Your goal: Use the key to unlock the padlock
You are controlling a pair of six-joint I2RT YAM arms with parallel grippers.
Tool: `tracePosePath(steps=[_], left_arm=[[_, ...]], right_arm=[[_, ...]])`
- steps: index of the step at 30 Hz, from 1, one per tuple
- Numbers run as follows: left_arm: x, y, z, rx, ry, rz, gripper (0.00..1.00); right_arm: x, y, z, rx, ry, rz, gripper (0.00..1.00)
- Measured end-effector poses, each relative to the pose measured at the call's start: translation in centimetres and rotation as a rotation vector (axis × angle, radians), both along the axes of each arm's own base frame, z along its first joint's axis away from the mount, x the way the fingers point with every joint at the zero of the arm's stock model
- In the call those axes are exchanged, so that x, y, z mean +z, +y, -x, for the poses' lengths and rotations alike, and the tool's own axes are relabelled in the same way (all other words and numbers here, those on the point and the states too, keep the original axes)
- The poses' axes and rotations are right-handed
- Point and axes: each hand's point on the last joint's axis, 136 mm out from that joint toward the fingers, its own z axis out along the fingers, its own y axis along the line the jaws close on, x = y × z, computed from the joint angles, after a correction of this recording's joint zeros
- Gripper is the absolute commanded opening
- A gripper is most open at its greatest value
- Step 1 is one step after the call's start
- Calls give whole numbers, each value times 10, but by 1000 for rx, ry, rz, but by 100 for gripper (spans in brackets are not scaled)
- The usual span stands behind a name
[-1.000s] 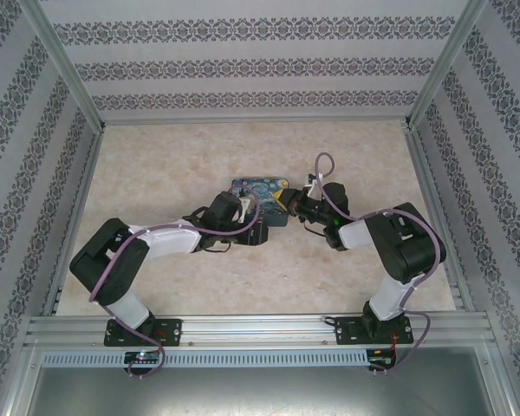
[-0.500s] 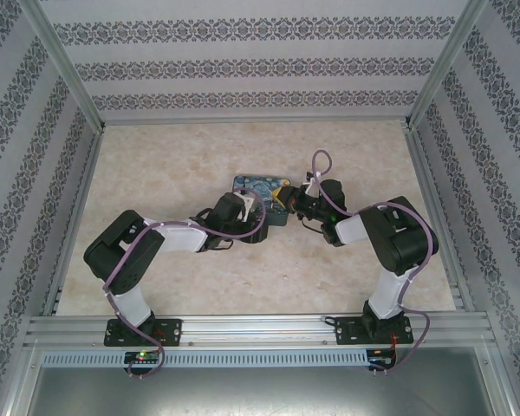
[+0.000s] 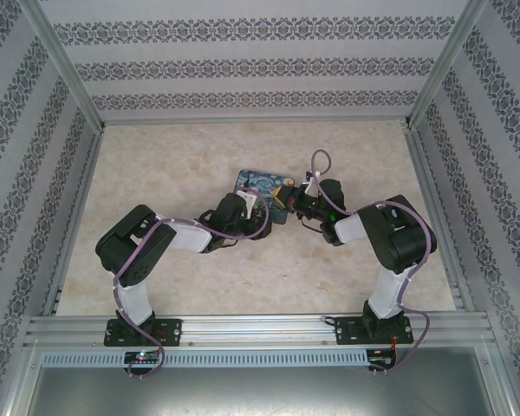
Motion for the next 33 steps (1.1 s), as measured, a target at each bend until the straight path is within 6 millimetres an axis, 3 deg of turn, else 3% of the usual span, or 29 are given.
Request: tracePosePath(steps=[8, 15, 21, 33], left_arm=[[12, -8, 1, 39, 29, 137, 59], [13, -10, 1, 91, 70, 240, 59], [9, -8, 1, 135, 96, 314, 52], [15, -5, 2, 188, 126, 410, 53]], right_arm=[[0, 0, -1, -3, -3, 0, 0], [0, 0, -1, -4, -8, -1, 0], [0, 0, -2, -4, -11, -2, 0], [0, 0, -2, -4, -14, -4, 0]])
